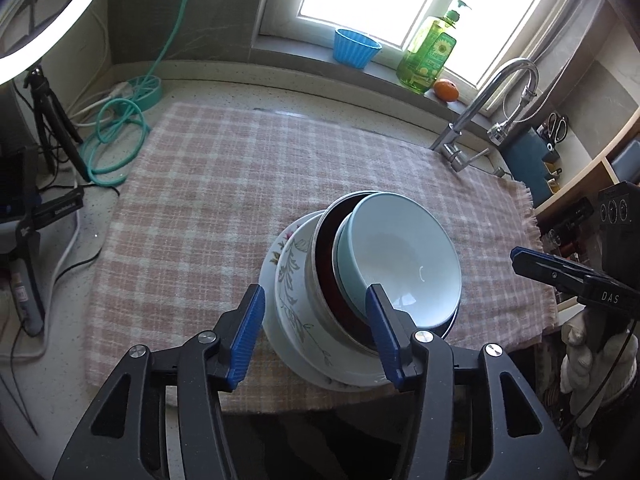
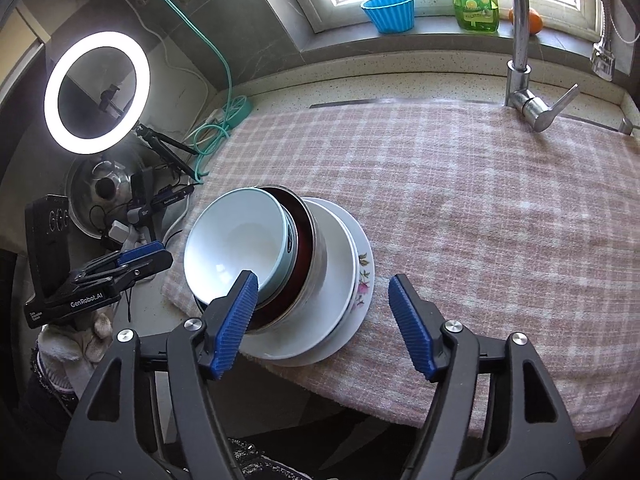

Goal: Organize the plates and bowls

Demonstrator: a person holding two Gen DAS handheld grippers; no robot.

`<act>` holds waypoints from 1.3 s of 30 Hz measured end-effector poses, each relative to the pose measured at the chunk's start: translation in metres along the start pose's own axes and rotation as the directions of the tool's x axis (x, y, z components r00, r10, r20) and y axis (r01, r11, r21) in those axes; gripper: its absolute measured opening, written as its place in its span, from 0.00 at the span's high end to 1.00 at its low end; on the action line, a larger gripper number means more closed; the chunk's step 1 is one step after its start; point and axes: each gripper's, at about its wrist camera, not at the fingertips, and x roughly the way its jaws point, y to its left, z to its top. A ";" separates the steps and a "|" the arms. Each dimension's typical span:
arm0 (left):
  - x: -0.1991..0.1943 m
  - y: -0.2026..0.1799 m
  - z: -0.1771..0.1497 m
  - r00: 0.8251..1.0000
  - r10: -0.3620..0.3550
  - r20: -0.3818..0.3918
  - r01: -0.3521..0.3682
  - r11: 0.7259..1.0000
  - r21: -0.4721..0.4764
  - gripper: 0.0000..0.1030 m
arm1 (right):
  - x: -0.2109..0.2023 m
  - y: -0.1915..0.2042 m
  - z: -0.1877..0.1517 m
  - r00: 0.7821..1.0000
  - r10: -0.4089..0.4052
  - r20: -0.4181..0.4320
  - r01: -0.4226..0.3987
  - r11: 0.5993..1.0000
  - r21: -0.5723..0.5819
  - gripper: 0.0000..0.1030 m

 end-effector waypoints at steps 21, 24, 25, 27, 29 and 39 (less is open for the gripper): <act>-0.061 -0.055 -0.050 0.973 0.126 0.195 -0.139 0.989 0.057 0.35 | -0.071 0.021 -0.057 0.965 -0.115 0.237 0.119 0.993 -0.004 0.11; -0.061 -0.054 -0.053 0.975 0.112 0.190 -0.122 0.992 0.043 0.35 | -0.070 0.021 -0.061 0.964 -0.127 0.236 0.130 0.992 0.003 0.09; -0.061 -0.054 -0.054 0.975 0.114 0.189 -0.125 0.991 0.044 0.33 | -0.070 0.022 -0.062 0.963 -0.131 0.236 0.135 0.991 0.001 0.09; -0.062 -0.055 -0.057 0.974 0.117 0.192 -0.127 0.991 0.043 0.31 | -0.071 0.024 -0.065 0.961 -0.139 0.239 0.143 0.990 -0.001 0.08; -0.062 -0.054 -0.058 0.975 0.117 0.191 -0.126 0.991 0.034 0.31 | -0.070 0.026 -0.066 0.960 -0.143 0.240 0.149 0.989 -0.009 0.08; -0.068 -0.055 -0.056 0.968 0.134 0.212 -0.141 0.990 0.018 0.29 | -0.070 0.037 -0.061 0.960 -0.121 0.253 0.136 0.990 -0.043 0.08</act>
